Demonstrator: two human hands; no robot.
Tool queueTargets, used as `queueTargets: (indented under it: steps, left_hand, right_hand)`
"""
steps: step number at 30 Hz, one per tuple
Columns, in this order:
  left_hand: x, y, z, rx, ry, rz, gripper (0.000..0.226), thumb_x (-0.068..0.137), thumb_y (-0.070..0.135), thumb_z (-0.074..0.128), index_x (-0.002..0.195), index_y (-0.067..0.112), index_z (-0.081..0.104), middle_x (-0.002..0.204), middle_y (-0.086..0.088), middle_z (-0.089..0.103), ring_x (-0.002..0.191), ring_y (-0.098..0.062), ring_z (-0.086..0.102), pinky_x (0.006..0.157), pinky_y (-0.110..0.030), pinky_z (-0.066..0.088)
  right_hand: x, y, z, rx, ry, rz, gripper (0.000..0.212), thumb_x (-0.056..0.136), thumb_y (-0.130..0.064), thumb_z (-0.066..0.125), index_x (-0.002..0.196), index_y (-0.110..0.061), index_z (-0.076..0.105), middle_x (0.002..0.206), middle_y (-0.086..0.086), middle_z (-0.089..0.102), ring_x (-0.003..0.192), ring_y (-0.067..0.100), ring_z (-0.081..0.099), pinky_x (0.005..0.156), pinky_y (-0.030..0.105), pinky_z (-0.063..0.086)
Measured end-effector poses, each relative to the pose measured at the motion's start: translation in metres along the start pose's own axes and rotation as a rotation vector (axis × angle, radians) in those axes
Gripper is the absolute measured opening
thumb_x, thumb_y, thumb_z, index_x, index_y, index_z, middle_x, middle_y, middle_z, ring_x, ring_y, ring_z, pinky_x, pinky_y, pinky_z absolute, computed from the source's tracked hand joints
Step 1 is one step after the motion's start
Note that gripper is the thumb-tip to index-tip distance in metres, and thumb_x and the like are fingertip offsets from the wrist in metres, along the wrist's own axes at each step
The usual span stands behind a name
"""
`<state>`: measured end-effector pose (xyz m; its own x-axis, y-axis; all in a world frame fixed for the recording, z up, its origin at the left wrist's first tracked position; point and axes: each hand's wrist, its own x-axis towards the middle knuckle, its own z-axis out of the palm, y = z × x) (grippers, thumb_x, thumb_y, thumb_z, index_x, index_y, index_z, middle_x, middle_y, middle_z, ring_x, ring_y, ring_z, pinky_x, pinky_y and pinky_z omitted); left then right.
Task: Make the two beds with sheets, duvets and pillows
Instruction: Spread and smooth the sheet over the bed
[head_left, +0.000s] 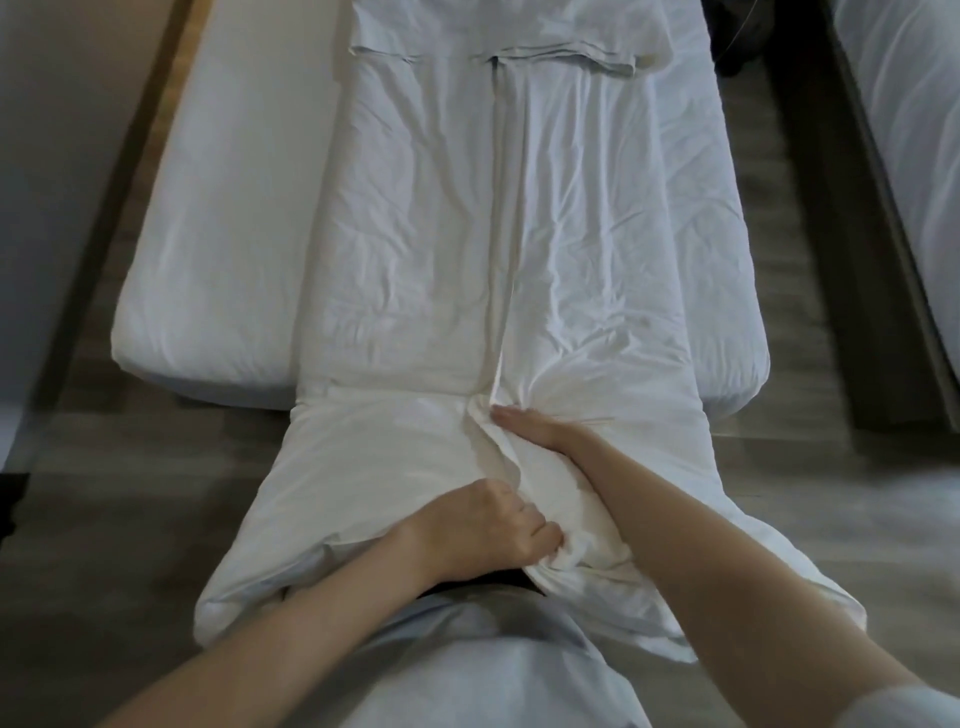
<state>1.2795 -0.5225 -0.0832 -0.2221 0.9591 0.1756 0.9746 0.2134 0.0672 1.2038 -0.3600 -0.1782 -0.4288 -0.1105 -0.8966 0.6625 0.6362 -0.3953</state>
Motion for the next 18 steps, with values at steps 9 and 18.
queueTargets:
  steps: [9, 18]
  left_hand:
    - [0.013, -0.045, -0.017, -0.101, 0.057, -0.087, 0.016, 0.067, 0.003, 0.060, 0.070, 0.017, 0.066, 0.052, 0.005, 0.052, 0.039, -0.017, 0.047, 0.047, -0.022, 0.017]
    - [0.061, -0.139, -0.054, -0.221, -0.044, -0.297, 0.035, 0.086, 0.038, 0.058, 0.063, 0.014, 0.049, 0.062, -0.002, 0.056, 0.053, -0.021, 0.051, 0.049, -0.028, 0.032]
  right_hand:
    - [-0.060, -0.038, -0.038, -0.222, 0.173, -0.198, 0.038, 0.102, -0.033, 0.043, 0.136, -0.021, 0.055, 0.138, 0.001, 0.055, 0.125, 0.020, 0.050, 0.103, 0.027, 0.035]
    - [-0.183, -0.072, -0.077, -0.365, 0.398, -0.289, 0.043, 0.099, -0.030, 0.039, 0.139, -0.019, 0.046, 0.138, 0.000, 0.052, 0.124, 0.021, 0.049, 0.103, 0.035, 0.037]
